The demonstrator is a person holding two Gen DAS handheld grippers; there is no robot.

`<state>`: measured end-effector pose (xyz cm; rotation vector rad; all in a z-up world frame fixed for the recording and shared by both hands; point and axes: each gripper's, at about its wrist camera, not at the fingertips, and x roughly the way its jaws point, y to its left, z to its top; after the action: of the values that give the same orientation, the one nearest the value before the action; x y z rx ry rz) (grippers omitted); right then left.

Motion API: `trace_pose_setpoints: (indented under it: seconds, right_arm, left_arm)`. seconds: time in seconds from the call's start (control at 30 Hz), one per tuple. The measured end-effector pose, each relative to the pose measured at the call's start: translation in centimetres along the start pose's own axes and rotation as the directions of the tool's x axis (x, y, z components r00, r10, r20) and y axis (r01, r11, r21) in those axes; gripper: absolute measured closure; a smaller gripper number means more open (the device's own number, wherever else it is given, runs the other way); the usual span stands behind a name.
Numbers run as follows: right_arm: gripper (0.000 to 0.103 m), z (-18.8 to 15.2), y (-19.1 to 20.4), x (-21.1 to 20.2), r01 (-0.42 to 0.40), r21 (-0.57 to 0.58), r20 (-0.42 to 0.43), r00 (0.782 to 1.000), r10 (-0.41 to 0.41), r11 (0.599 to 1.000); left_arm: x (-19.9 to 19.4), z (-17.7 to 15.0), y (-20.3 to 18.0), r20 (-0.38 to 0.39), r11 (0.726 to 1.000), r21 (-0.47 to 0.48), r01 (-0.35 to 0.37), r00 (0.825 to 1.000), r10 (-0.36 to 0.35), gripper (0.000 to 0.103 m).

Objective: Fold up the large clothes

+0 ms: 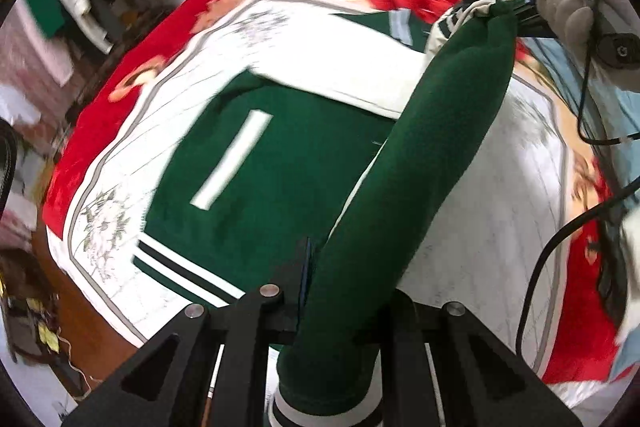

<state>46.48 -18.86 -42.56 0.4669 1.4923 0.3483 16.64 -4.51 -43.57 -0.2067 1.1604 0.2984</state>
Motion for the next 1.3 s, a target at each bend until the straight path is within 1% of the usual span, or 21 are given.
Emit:
trace_pose_setpoints:
  seconds: [0.1,0.23,0.33,0.37,0.43,0.47,0.5,0.53,0.57,0.6,0.63,0.7,0.77,0.83,0.93,1.0,1.07,1.13,1.23,1.27,1.3]
  right_arm:
    - [0.087,0.6,5.5,3.2,0.031,-0.032,-0.022,0.999,-0.031,0.999]
    - [0.087,0.6,13.1,10.4,0.082,-0.081,-0.056,0.995,-0.087,0.993]
    - [0.087,0.5,16.1,15.9,0.13,-0.092,-0.091,0.986,-0.138,0.987]
    - [0.087,0.4,17.0,18.0,0.149,-0.093,-0.107,0.981,-0.159,0.984]
    - [0.086,0.2,18.3,21.7,0.173,-0.111,-0.14,0.972,-0.187,0.979]
    - [0.082,0.0,18.6,23.5,0.191,-0.121,-0.153,0.966,-0.208,0.974]
    - [0.067,0.0,18.8,25.0,0.195,-0.129,-0.169,0.962,-0.215,0.972]
    - [0.052,-0.1,18.9,25.8,0.182,-0.13,-0.181,0.962,-0.204,0.975]
    - [0.048,-0.1,19.0,26.6,0.123,-0.129,-0.205,0.967,-0.147,0.984]
    - [0.048,0.0,18.9,26.8,0.065,-0.132,-0.227,0.969,-0.094,0.989]
    - [0.047,-0.2,18.9,26.5,-0.003,-0.14,-0.255,0.966,-0.033,0.99]
    - [0.047,-0.7,18.1,24.8,-0.076,-0.166,-0.277,0.961,0.027,0.983]
    - [0.042,-1.1,16.4,21.9,-0.102,-0.183,-0.251,0.967,0.054,0.978]
    - [0.031,-1.3,13.0,18.2,-0.107,-0.16,-0.203,0.976,0.073,0.981]
    - [0.031,-0.7,6.5,13.5,-0.009,-0.114,-0.094,0.996,-0.002,0.993]
    - [0.031,0.2,1.7,11.7,0.054,-0.05,-0.038,0.998,-0.056,0.997]
    - [0.031,1.4,-3.2,11.7,0.053,0.057,-0.029,0.998,-0.051,0.997]
    - [0.031,2.6,-6.4,13.2,-0.02,0.121,-0.041,0.999,0.025,0.992]
    - [0.031,3.6,-8.6,16.0,-0.152,0.155,-0.046,0.986,0.161,0.976]
    - [0.033,3.7,-8.5,16.6,-0.192,0.14,-0.03,0.98,0.198,0.971]
    - [0.043,3.7,-8.1,16.9,-0.189,0.118,-0.02,0.981,0.193,0.975]
  left_arm:
    - [1.5,1.5,4.9,-0.037,0.996,-0.088,0.019,0.999,-0.023,0.092]
    - [5.8,2.7,11.6,-0.112,0.982,-0.19,0.019,0.993,-0.041,0.087]
    - [9.5,2.4,16.2,-0.176,0.963,-0.268,0.036,0.981,-0.086,0.085]
    - [10.5,2.2,17.1,-0.19,0.96,-0.279,0.028,0.978,-0.083,0.081]
    - [12.8,1.4,19.4,-0.221,0.954,-0.299,0.012,0.972,-0.082,0.07]
    - [13.4,1.1,20.2,-0.231,0.949,-0.315,0.007,0.969,-0.084,0.06]
    - [14.0,0.6,21.4,-0.237,0.938,-0.346,0.011,0.966,-0.099,0.053]
    - [14.3,0.2,22.4,-0.239,0.93,-0.368,0.012,0.965,-0.107,0.051]
    - [14.3,-0.3,23.6,-0.241,0.919,-0.395,-0.002,0.965,-0.102,0.037]
    - [14.2,-0.9,24.9,-0.242,0.908,-0.417,-0.032,0.967,-0.077,0.013]
    - [13.8,-1.5,26.3,-0.239,0.895,-0.441,-0.062,0.97,-0.051,0.006]
    - [13.4,-2.5,28.0,-0.22,0.864,-0.502,-0.047,0.972,-0.075,0.0]
    - [12.9,-3.3,28.5,-0.218,0.833,-0.552,-0.029,0.97,-0.111,0.0]
    - [11.6,-3.4,27.3,-0.222,0.842,-0.535,-0.066,0.973,-0.064,0.0]
    - [9.5,-3.2,26.0,-0.197,0.866,-0.487,-0.116,0.98,0.021,0.0]
    - [9.1,-3.3,25.8,-0.192,0.864,-0.486,-0.131,0.981,0.04,0.0]
    - [8.8,-3.3,25.4,-0.189,0.855,-0.498,-0.144,0.98,0.055,0.0]
    - [8.6,-3.3,25.1,-0.19,0.846,-0.509,-0.156,0.98,0.067,0.0]
    - [8.1,-3.0,24.0,-0.186,0.839,-0.514,-0.18,0.978,0.096,0.0]
    - [8.5,-2.2,24.8,-0.187,0.836,-0.514,-0.189,0.977,0.105,0.0]
    - [8.5,-1.8,24.9,-0.188,0.834,-0.514,-0.2,0.975,0.118,0.0]
